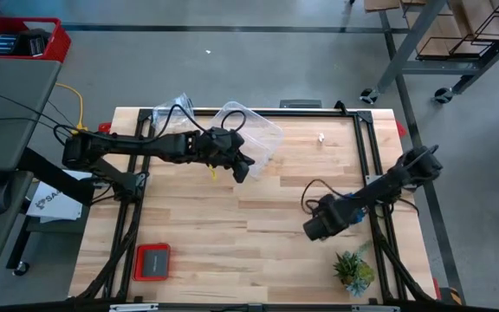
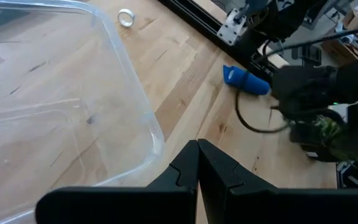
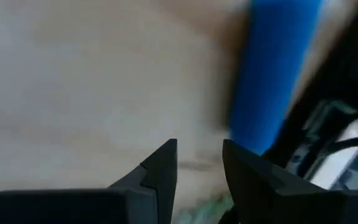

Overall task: Roll bandage
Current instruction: Roll the blue bandage

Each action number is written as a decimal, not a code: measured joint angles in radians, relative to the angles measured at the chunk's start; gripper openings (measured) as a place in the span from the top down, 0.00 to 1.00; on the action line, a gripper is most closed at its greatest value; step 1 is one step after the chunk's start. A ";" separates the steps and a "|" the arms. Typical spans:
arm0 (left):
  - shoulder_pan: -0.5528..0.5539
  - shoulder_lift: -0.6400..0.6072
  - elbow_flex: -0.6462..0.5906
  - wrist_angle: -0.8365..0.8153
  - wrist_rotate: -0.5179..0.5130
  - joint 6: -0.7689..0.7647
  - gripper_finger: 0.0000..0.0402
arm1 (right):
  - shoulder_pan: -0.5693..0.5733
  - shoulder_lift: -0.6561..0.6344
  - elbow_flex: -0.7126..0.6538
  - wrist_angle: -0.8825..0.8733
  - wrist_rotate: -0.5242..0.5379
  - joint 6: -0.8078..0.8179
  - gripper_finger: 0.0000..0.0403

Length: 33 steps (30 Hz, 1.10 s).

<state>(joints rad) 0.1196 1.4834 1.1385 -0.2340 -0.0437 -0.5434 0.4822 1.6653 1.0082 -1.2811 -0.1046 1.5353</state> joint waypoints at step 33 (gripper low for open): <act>0.013 0.000 0.000 0.000 -0.001 0.021 1.00 | -0.084 0.010 -0.118 0.085 0.017 -0.211 0.68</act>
<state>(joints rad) 0.1325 1.4830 1.1385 -0.2337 -0.0444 -0.5226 0.3978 1.6756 0.8898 -1.1960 -0.0877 1.3245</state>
